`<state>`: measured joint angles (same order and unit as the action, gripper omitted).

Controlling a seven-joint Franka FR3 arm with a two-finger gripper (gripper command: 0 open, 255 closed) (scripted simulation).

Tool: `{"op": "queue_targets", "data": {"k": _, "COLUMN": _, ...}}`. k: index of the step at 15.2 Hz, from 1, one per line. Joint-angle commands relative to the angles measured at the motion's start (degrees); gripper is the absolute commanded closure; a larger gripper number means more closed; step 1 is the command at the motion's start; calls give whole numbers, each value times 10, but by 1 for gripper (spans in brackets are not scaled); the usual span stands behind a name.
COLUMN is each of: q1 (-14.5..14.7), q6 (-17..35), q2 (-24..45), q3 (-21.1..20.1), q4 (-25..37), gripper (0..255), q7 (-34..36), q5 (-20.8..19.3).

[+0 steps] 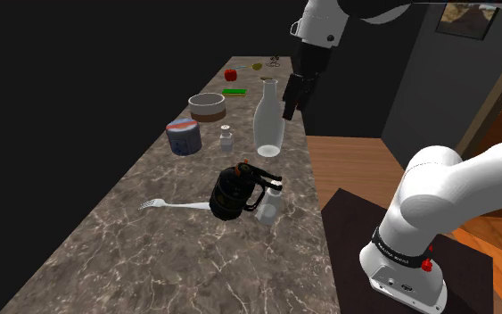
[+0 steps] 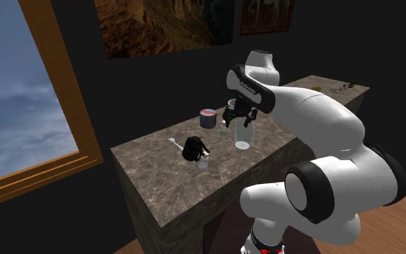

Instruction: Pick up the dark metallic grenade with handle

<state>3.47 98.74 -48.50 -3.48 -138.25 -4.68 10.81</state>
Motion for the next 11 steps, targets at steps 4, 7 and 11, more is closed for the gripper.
{"op": "queue_targets", "data": {"k": 4, "q1": 31, "q6": 32, "q2": 7, "q3": -61, "q4": -14, "gripper": 0, "q7": 44, "q5": 41}}
{"op": "queue_targets", "data": {"k": 7, "q1": 49, "q6": 51, "q2": 17, "q3": -98, "q4": -16, "gripper": 0, "q7": 70, "q5": 65}}
{"op": "queue_targets", "data": {"k": 11, "q1": 70, "q6": 80, "q2": 38, "q3": -148, "q4": -11, "gripper": 0, "q7": 104, "q5": 93}}
